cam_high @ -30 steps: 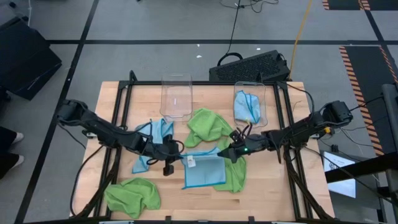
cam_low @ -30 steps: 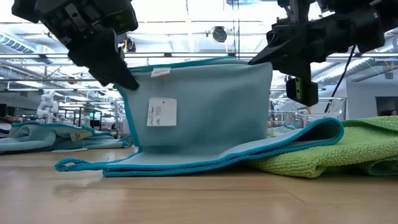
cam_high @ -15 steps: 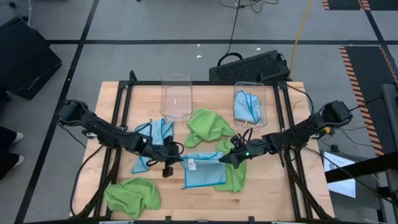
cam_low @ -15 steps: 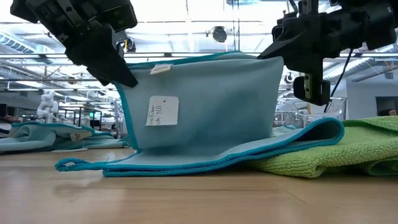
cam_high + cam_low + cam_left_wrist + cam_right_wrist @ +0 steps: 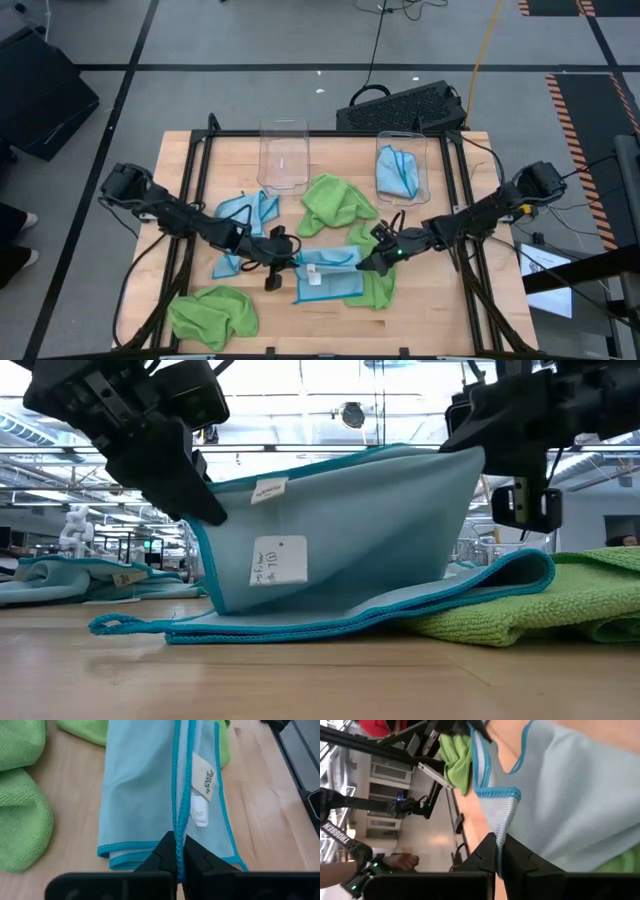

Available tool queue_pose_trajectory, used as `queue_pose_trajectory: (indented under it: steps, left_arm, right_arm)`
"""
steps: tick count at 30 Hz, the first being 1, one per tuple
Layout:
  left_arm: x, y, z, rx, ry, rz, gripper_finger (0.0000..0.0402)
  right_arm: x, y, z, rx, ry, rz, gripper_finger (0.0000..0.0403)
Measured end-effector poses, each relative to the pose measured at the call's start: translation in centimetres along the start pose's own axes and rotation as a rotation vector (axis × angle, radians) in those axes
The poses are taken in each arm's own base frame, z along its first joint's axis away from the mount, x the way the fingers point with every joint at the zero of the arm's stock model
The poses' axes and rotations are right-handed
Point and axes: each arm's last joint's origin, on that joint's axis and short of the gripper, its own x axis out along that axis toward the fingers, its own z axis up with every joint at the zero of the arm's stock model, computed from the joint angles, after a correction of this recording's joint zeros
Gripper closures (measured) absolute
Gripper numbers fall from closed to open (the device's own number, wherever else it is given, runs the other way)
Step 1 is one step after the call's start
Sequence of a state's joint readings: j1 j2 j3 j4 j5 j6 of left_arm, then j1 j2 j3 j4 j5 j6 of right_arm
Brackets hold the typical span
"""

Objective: Fold microfiber towels
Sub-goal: Fold the right blue microfiber towel

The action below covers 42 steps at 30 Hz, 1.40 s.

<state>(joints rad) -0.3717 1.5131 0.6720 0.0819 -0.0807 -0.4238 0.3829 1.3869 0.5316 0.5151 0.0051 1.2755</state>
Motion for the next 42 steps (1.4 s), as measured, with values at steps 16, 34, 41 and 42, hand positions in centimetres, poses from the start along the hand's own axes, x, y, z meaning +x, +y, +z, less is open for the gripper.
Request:
queue_pose_trajectory:
  steps: [16, 34, 41, 42]
  left_arm:
    - [0.0, -0.4, 0.1, 0.011, 0.012, -0.108, 0.0361]
    - [0.0, 0.1, 0.9, -0.119, -0.081, -0.026, 0.0395]
    - [0.0, 0.2, 1.0, -0.135, -0.091, -0.022, 0.0397]
    - [0.0, 0.2, 1.0, -0.137, -0.091, -0.023, 0.0397]
  right_arm:
    - [-0.1, -0.1, -1.7, 0.047, 0.059, -0.041, 0.0307]
    - [5.0, 7.1, -1.1, -0.501, 0.006, -0.076, 0.0255]
    - [9.8, 5.8, -2.5, -0.562, 0.125, -0.258, 0.0174]
    - [10.2, 5.4, -2.7, -0.561, 0.142, -0.290, 0.0169]
